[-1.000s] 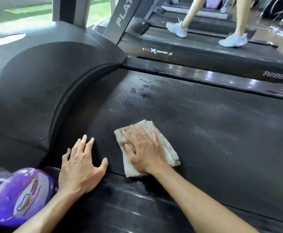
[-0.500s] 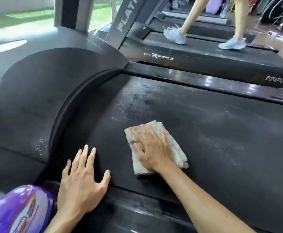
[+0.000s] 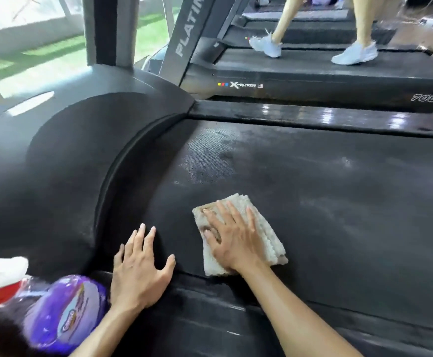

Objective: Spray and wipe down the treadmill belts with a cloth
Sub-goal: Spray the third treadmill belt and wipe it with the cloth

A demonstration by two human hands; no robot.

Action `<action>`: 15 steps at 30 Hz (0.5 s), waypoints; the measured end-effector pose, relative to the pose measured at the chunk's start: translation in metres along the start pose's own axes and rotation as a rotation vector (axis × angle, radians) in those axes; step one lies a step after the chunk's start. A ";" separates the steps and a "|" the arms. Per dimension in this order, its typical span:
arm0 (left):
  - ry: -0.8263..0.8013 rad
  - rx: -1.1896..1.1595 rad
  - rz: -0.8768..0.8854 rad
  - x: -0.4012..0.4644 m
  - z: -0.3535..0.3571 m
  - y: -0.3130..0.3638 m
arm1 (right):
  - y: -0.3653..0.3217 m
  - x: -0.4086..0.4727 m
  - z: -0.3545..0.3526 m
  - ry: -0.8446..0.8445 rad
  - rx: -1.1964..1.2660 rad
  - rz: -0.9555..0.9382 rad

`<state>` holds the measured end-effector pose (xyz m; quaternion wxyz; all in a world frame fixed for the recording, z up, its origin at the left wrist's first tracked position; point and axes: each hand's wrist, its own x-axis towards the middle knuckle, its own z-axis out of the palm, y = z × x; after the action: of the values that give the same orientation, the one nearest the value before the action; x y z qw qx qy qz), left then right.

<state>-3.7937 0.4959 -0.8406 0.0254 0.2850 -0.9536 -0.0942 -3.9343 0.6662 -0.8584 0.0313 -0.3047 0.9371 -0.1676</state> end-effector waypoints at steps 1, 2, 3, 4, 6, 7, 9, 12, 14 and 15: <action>0.002 -0.005 0.009 0.000 0.002 0.000 | 0.000 -0.007 -0.001 0.020 -0.010 0.010; 0.014 -0.016 0.002 -0.002 0.004 -0.003 | -0.002 -0.011 0.000 0.033 -0.008 0.016; 0.025 -0.039 0.004 -0.001 0.005 -0.002 | -0.003 -0.013 -0.001 0.024 -0.003 0.035; 0.030 -0.055 0.009 0.000 0.007 -0.002 | -0.002 -0.013 -0.001 0.014 -0.003 0.058; 0.048 -0.062 0.011 0.002 0.010 -0.003 | -0.001 0.001 0.005 0.051 -0.009 0.135; 0.051 -0.062 0.011 0.004 0.012 -0.005 | -0.002 0.012 0.008 0.082 -0.011 0.201; 0.057 -0.061 0.010 0.006 0.016 -0.006 | -0.004 0.044 0.017 0.119 -0.038 0.310; 0.045 -0.051 0.002 0.010 0.018 -0.007 | -0.018 0.085 0.026 0.095 -0.073 0.283; 0.041 -0.050 -0.007 0.010 0.019 -0.008 | -0.029 0.086 0.026 0.069 -0.080 0.191; 0.028 -0.043 -0.011 0.010 0.019 -0.008 | -0.031 0.078 0.024 0.043 -0.079 0.136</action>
<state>-3.8002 0.4871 -0.8610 0.0446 0.2911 -0.9492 -0.1107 -3.9763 0.5904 -0.8669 0.0103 -0.2378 0.9619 -0.1344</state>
